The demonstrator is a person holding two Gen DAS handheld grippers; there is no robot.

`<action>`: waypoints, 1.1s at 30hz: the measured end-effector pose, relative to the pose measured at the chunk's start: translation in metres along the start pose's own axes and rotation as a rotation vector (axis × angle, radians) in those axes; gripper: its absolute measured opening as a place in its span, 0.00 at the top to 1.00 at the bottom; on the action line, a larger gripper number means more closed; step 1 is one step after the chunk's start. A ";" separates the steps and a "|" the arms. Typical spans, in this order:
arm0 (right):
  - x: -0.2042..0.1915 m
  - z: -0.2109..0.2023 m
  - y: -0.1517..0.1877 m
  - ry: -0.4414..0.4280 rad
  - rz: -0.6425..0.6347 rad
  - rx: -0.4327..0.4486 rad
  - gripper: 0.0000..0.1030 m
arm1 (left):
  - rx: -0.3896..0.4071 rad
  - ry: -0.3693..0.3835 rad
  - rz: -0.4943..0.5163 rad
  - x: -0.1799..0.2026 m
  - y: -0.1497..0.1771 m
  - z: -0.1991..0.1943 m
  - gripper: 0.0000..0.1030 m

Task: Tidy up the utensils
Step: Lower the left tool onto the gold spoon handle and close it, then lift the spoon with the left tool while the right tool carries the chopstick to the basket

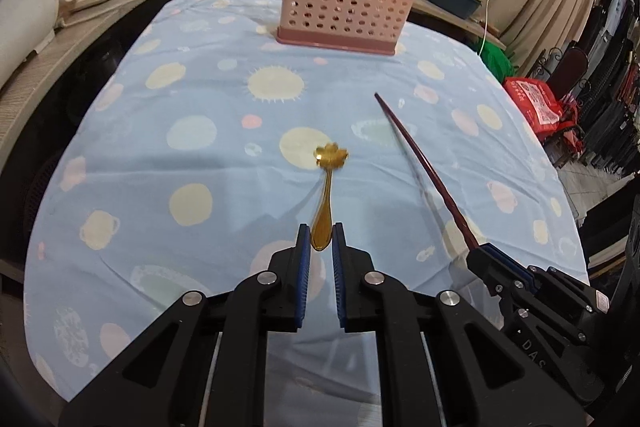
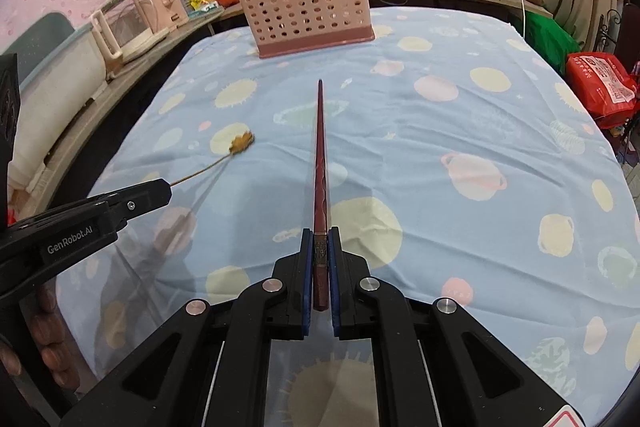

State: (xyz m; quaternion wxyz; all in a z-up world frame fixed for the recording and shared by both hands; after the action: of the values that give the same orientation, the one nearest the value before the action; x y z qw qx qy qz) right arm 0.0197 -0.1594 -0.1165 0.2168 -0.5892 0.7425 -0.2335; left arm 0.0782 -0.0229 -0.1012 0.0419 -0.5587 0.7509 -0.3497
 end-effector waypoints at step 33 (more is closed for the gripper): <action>0.006 -0.100 -0.135 -0.108 0.074 0.280 0.93 | 0.197 0.003 0.073 0.013 -0.110 -0.076 1.00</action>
State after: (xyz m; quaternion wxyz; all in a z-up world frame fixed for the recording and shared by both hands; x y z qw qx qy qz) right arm 0.0635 -0.1827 0.0442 0.3450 -0.5372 0.7110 -0.2948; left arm 0.1285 -0.0121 0.0228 0.1085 -0.5236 0.7327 -0.4209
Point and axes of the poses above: each gripper's, at about its wrist camera, not at the fingertips, and z roughly the way its jaws point, x to its right, y to its underside, the point moved 8 cm from there along z, roughly the way its jaws point, and after that the axes turned 10 degrees about y, right-handed, at the moved point
